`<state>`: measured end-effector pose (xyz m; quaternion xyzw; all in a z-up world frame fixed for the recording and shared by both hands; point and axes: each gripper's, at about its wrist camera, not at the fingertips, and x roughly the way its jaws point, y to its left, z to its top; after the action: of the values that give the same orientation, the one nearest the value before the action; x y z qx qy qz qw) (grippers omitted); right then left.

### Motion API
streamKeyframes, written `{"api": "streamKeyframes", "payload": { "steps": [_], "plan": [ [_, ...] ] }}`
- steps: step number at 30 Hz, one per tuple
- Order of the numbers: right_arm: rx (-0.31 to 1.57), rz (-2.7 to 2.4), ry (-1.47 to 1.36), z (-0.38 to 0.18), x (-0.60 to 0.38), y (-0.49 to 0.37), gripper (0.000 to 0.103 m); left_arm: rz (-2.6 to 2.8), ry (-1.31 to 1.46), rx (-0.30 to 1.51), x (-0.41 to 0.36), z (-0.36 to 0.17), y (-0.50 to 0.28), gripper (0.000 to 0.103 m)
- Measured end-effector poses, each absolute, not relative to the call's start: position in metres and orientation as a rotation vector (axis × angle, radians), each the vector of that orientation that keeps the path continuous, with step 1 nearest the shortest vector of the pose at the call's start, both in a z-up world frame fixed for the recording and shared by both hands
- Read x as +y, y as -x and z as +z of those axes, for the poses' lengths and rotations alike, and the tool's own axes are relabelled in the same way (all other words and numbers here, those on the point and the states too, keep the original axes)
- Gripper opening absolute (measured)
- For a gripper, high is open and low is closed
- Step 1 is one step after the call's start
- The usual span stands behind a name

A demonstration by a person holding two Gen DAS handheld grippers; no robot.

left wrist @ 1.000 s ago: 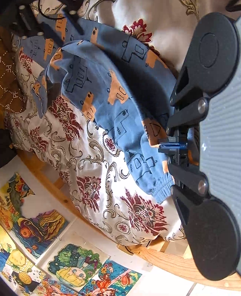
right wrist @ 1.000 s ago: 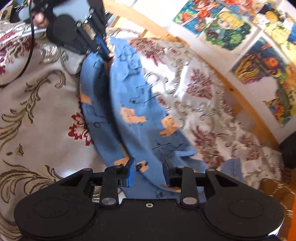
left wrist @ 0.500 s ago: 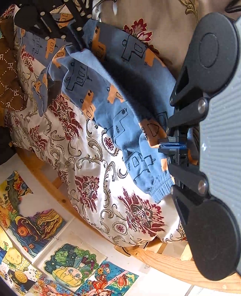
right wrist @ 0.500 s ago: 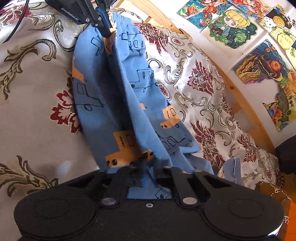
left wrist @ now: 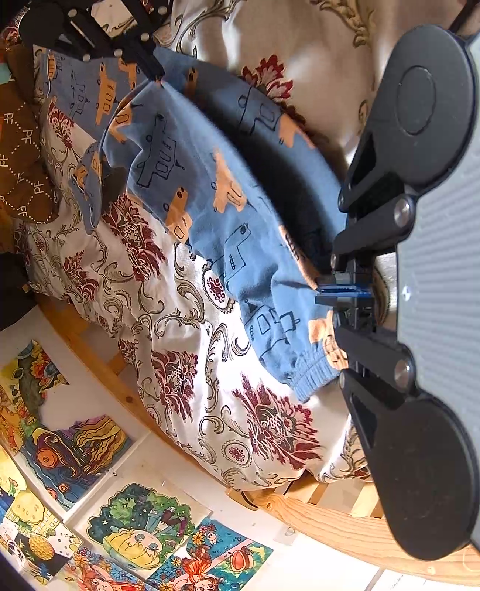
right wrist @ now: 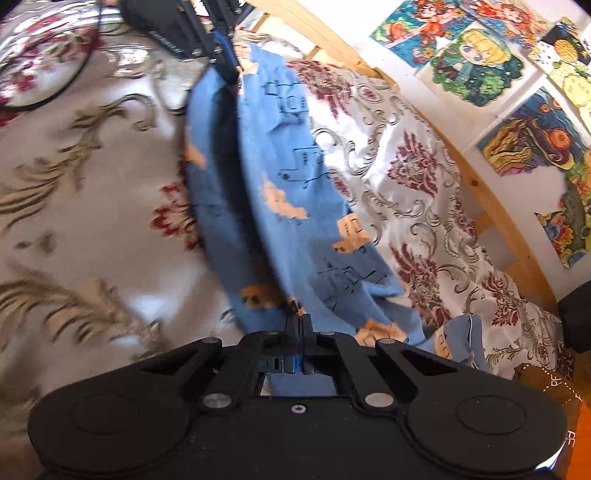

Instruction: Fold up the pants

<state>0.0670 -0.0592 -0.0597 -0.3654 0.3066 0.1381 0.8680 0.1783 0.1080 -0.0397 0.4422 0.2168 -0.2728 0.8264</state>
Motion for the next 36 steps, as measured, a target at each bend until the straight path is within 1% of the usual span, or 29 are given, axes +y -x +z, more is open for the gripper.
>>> {"api": "streamKeyframes", "payload": {
  "steps": [18,19,20,21,22,23,24,25,26,27,28,29,30,31,36],
  "plan": [
    [0.680,0.353,0.765,-0.067,-0.050,-0.057,0.000,-0.578,-0.946,0.512,0.117,-0.047,-0.170,0.002],
    [0.682,0.351,0.759,-0.067,-0.052,-0.058,0.002,-0.581,-0.942,0.526,0.116,-0.047,-0.172,0.002],
    [0.680,0.351,0.745,-0.064,-0.054,-0.059,0.011,-0.580,-0.933,0.531,0.115,-0.046,-0.172,0.004],
    [0.671,0.354,0.730,-0.059,-0.056,-0.059,0.025,-0.582,-0.916,0.536,0.115,-0.042,-0.172,0.008],
    [0.658,0.356,0.707,-0.051,-0.060,-0.059,0.032,-0.593,-0.893,0.548,0.114,-0.038,-0.172,0.021],
    [0.651,0.355,0.673,-0.043,-0.064,-0.059,0.042,-0.605,-0.867,0.561,0.114,-0.033,-0.171,0.032],
    [0.650,0.350,0.634,-0.034,-0.070,-0.060,0.053,-0.616,-0.841,0.568,0.113,-0.028,-0.169,0.051],
    [0.650,0.338,0.592,-0.026,-0.077,-0.060,0.058,-0.623,-0.821,0.564,0.111,-0.023,-0.165,0.058],
    [0.648,0.323,0.551,-0.017,-0.086,-0.061,0.068,-0.631,-0.803,0.558,0.107,-0.018,-0.161,0.058],
    [0.646,0.305,0.502,-0.007,-0.096,-0.061,0.081,-0.639,-0.780,0.552,0.102,-0.013,-0.156,0.061],
    [0.647,0.285,0.446,0.002,-0.107,-0.061,0.087,-0.651,-0.747,0.551,0.095,-0.008,-0.152,0.072],
    [0.651,0.263,0.390,0.011,-0.120,-0.059,0.099,-0.661,-0.703,0.551,0.087,-0.004,-0.147,0.080],
    [0.655,0.235,0.327,0.019,-0.136,-0.055,0.102,-0.668,-0.649,0.551,0.077,-0.001,-0.143,0.096],
    [0.666,0.212,0.277,0.026,-0.150,-0.053,0.102,-0.683,-0.590,0.556,0.067,0.001,-0.139,0.101],
    [0.766,0.063,-0.050,0.041,-0.236,-0.042,0.102,-0.789,-0.378,0.647,0.004,-0.010,-0.131,0.103]
  ]
}}
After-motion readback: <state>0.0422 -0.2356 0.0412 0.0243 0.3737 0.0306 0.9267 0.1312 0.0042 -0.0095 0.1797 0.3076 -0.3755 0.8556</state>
